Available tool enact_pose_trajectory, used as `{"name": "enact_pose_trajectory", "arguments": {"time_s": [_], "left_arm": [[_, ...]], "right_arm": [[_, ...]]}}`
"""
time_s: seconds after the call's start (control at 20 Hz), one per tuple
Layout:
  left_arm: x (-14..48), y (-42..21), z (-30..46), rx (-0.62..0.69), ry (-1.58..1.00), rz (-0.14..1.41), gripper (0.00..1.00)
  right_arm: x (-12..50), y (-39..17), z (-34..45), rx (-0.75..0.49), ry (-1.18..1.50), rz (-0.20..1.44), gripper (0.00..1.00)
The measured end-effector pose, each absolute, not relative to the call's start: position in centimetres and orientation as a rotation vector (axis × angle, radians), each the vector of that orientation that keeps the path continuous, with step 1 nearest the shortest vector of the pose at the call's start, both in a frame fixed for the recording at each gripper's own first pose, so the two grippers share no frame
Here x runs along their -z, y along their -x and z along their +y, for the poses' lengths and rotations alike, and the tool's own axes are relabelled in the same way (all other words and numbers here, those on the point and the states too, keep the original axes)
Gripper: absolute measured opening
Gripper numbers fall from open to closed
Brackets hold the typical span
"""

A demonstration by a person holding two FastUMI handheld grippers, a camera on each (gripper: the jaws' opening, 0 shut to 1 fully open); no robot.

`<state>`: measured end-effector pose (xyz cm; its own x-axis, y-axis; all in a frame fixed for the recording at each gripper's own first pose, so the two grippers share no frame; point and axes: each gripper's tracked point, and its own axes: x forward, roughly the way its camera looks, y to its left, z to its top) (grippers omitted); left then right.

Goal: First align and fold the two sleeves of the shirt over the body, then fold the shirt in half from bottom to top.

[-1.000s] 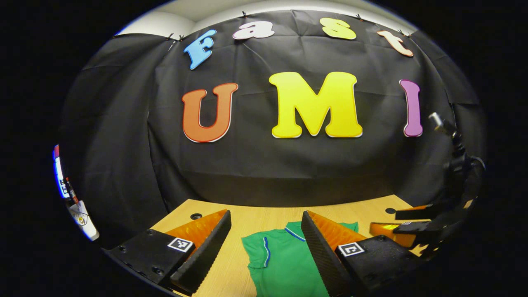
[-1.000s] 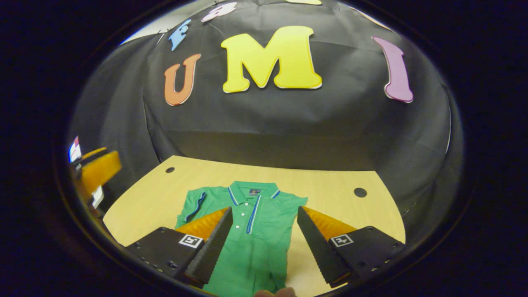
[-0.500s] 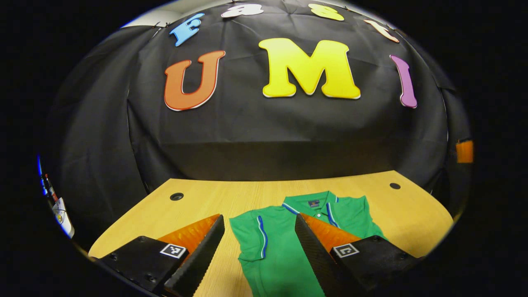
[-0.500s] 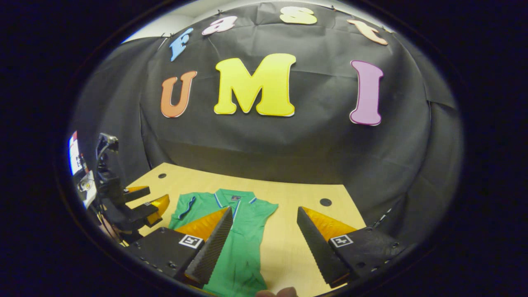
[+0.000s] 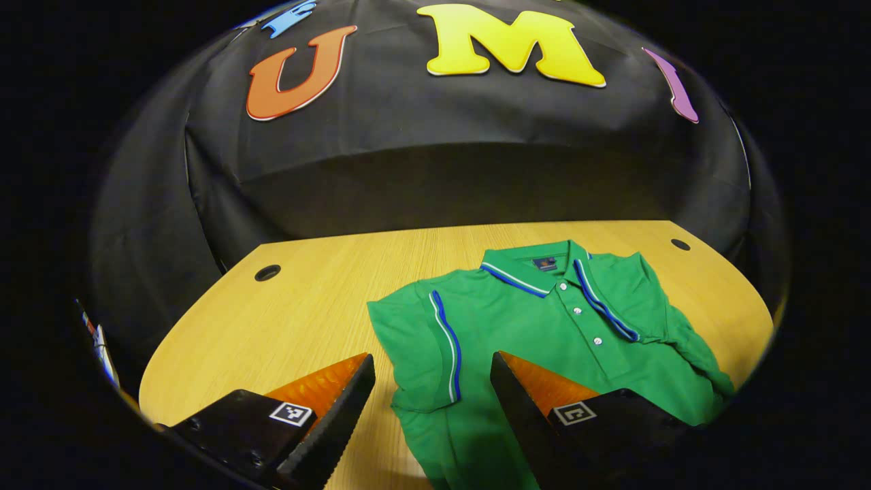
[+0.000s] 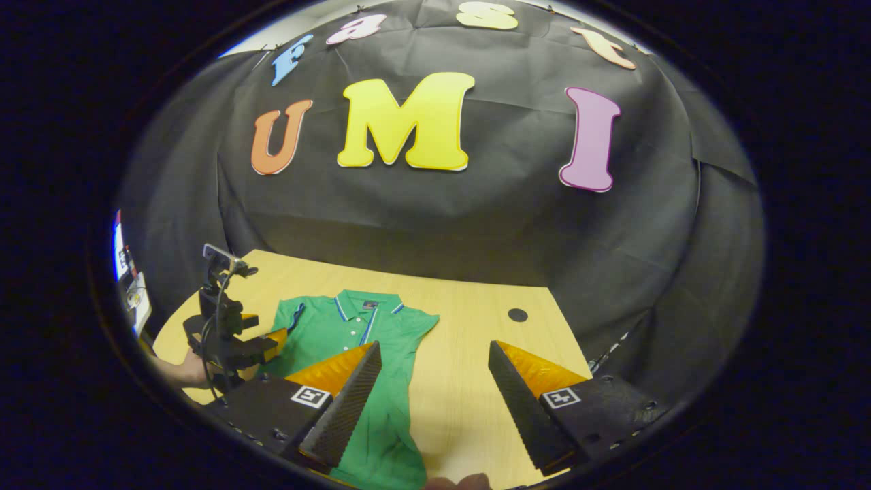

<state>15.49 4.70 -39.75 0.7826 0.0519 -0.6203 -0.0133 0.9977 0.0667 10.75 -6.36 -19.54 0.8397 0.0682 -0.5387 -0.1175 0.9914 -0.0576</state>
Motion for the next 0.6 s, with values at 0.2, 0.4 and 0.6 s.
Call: {"name": "enact_pose_trajectory", "arguments": {"time_s": [0.2,0.4,0.6], "left_arm": [[42.0,-15.3,5.2,-0.035,-0.064,0.724,0.88],[41.5,-15.5,6.6,-0.057,-0.063,0.706,0.52],[41.6,-15.6,6.6,-0.044,-0.031,0.706,0.13]], "right_arm": [[20.1,-10.7,-5.7,-0.102,0.062,0.587,0.97],[21.1,-10.7,-4.8,-0.108,0.021,0.620,0.97],[21.2,-10.9,-3.8,-0.128,0.025,0.622,0.96]]}}
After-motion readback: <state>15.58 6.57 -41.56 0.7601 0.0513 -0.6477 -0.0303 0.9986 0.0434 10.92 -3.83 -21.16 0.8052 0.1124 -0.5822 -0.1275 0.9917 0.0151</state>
